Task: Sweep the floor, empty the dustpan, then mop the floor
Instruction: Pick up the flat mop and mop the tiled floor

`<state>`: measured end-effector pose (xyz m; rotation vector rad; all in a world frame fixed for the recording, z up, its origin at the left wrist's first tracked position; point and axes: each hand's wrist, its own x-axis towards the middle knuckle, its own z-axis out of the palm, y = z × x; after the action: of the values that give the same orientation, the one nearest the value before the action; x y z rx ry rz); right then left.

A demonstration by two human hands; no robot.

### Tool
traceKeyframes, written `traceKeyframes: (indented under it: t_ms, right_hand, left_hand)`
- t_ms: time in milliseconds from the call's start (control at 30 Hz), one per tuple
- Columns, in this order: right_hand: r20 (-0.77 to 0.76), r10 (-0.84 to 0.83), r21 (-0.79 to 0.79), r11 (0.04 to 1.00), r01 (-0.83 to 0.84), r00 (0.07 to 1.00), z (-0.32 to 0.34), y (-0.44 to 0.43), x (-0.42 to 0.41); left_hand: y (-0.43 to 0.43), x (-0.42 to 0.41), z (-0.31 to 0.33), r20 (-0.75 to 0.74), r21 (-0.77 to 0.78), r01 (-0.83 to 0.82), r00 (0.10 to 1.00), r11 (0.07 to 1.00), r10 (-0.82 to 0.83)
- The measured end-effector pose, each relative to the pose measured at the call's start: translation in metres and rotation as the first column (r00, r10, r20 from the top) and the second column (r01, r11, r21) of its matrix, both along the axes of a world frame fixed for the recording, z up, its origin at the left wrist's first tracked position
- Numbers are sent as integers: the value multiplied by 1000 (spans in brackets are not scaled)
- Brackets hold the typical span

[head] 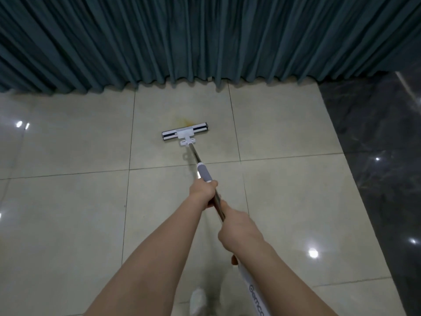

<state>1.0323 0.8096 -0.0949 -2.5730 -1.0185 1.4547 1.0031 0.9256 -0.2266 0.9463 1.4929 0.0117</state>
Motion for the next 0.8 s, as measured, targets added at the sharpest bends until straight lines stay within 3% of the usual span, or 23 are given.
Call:
traceKeyframes:
  t_ms: [433,633,800]
  right_hand:
    - [-45,36,-6,999,-36,998,-20,122,96]
    - [-67,0,3,1000,0,998,-28,181,87]
    - [-79,-26,-36,999,23,997,-32,164,62]
  left_hand:
    - [121,89,-5,-50,20,-78,996,997,79]
    - [181,80,-11,-87,26,-41,995,999,43]
    - [168,63,-10,-85,-12,-12,996,1000,11]
